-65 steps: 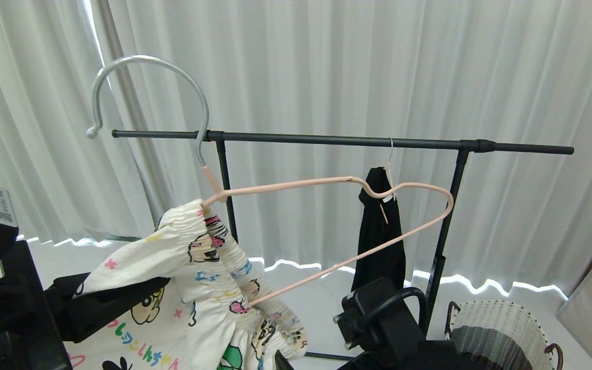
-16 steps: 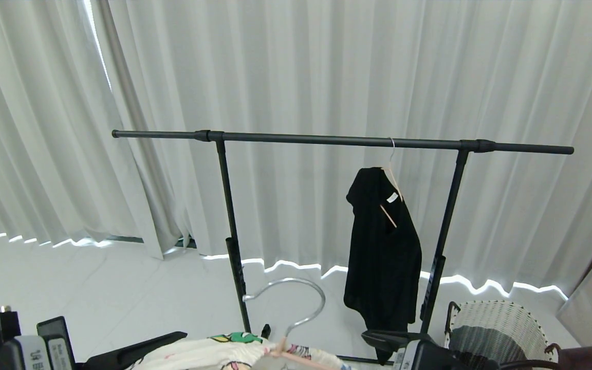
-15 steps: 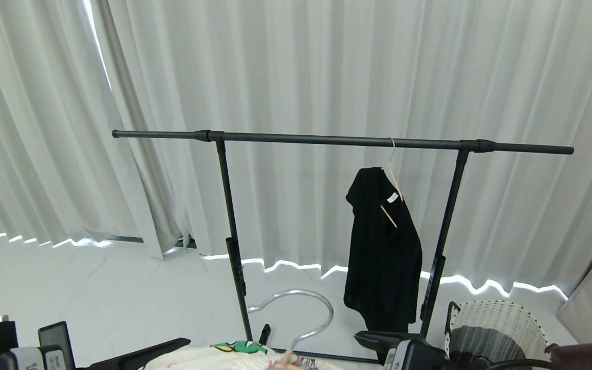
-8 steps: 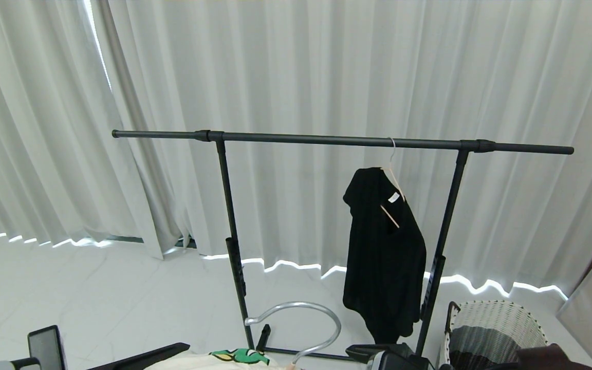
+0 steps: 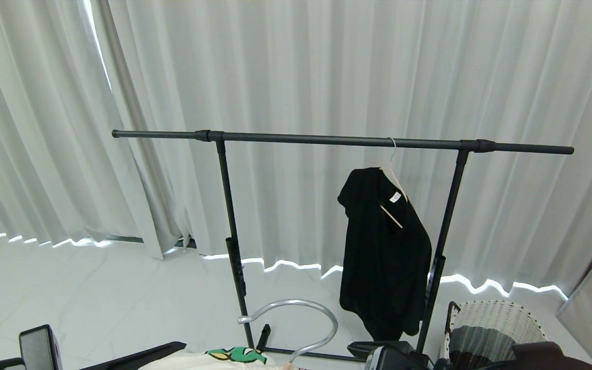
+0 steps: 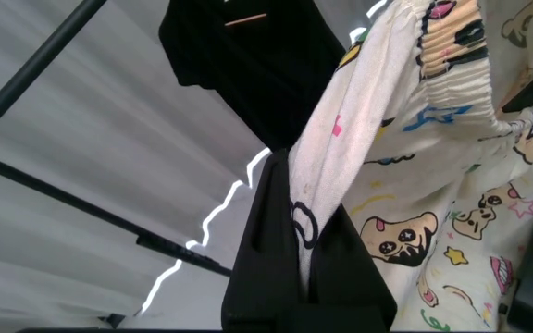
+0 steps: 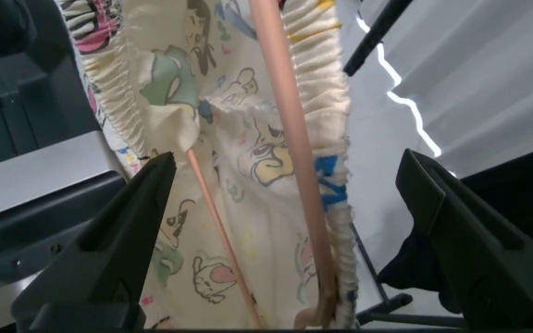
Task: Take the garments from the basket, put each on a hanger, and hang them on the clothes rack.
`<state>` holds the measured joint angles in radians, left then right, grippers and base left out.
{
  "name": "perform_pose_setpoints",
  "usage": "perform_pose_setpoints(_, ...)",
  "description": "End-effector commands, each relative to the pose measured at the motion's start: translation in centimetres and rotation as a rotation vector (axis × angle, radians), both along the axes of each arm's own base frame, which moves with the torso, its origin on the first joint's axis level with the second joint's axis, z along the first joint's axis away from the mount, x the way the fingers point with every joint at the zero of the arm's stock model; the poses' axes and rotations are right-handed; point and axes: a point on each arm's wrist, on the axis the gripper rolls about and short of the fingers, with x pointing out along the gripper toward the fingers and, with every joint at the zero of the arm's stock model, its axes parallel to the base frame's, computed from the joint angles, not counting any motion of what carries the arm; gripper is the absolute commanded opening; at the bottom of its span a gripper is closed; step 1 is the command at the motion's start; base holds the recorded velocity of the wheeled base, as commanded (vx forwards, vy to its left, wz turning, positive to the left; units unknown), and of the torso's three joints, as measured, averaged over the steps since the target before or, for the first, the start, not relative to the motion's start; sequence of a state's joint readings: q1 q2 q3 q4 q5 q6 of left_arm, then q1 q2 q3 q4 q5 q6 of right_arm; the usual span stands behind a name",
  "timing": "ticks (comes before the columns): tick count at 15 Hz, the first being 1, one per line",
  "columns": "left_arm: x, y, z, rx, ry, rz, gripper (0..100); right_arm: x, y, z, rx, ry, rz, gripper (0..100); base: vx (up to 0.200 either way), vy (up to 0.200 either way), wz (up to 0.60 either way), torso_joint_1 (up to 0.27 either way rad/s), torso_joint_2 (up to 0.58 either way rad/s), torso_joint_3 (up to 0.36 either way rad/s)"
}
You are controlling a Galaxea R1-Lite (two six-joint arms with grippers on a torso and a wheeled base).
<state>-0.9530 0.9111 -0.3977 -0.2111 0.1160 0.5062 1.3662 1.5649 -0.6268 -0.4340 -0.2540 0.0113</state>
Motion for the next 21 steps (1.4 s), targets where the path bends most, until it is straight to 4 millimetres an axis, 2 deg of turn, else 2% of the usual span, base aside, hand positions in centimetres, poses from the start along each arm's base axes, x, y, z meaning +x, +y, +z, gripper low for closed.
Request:
perform_pose_setpoints(1, 0.02, -0.02, 0.13, -0.004, -0.003, 0.001, 0, -0.01, 0.03, -0.02, -0.001, -0.001, 0.0, 100, 0.0, 0.0, 0.0, 0.0, 0.0, 0.0)
perform_pose_setpoints(9, -0.06, -0.05, 0.19, -0.006, -0.005, -0.007, 0, 0.02, -0.17, -0.15, -0.012, -0.021, -0.022, 100, 0.0, 0.0, 0.0, 0.0, 0.0, 0.0)
perform_pose_setpoints(10, -0.07, -0.06, 0.19, -0.006, -0.005, -0.008, 0, -0.01, -0.3, -0.3, -0.018, -0.02, -0.022, 0, 0.0, 0.0, 0.0, 0.0, 0.0, 0.0)
perform_pose_setpoints(19, -0.09, -0.03, 0.2, -0.008, -0.006, -0.008, 0, 0.07, -0.49, -0.04, -0.01, -0.026, -0.028, 0, 0.0, 0.0, 0.0, 0.0, 0.0, 0.0)
perform_pose_setpoints(20, -0.09, -0.03, 0.2, -0.008, -0.004, -0.008, 100, 0.22, -0.55, 0.0, -0.009, -0.027, -0.034, 0, 0.0, 0.0, 0.0, 0.0, 0.0, 0.0)
perform_pose_setpoints(21, -0.09, -0.03, 0.16, -0.01, 0.0, -0.006, 100, 0.44, -0.78, 0.26, -0.004, -0.039, -0.039, 0, 0.0, 0.0, 0.0, 0.0, 0.0, 0.0)
